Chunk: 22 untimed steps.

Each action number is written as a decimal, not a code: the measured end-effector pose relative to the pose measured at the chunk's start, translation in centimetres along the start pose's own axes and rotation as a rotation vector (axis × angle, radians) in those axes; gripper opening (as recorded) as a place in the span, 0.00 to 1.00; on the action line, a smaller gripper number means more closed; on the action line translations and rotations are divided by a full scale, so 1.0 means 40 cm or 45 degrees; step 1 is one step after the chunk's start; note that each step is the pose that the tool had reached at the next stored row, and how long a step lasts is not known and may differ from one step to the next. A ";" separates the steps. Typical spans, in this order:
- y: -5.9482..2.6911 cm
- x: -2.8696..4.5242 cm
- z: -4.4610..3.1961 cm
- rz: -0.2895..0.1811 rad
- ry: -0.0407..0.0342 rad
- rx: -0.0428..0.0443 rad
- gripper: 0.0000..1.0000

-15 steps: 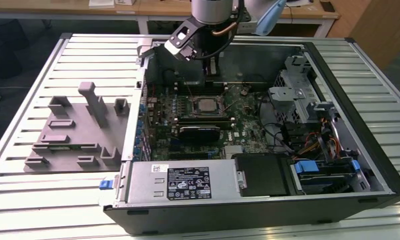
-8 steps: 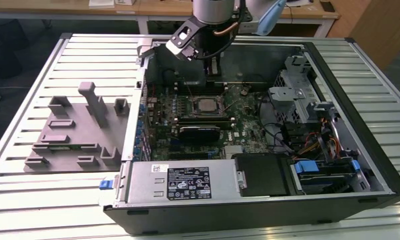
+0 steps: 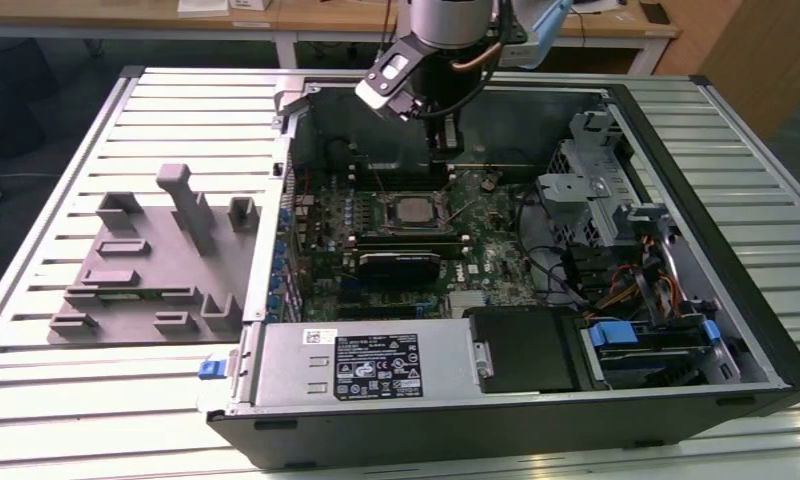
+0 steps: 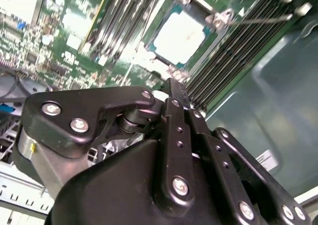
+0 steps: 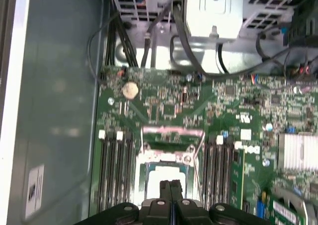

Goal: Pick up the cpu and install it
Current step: 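Close the cpu cover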

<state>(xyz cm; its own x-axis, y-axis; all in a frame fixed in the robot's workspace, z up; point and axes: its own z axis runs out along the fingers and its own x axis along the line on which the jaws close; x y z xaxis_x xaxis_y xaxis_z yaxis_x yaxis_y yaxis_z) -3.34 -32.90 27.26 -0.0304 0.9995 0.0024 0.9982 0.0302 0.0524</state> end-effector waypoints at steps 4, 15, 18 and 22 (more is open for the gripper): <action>0.029 0.001 0.002 0.000 0.0000 0.000 0.11; 0.088 0.005 0.005 0.000 -0.0001 0.000 0.11; 0.107 0.006 0.007 0.000 0.0000 0.000 0.11; 0.137 0.006 0.009 0.000 -0.0005 0.000 0.11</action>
<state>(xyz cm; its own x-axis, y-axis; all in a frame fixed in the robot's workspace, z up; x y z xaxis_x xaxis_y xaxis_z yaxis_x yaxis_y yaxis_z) 2.15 -32.50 27.19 -0.0303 0.9995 0.0020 0.9982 0.0302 0.0524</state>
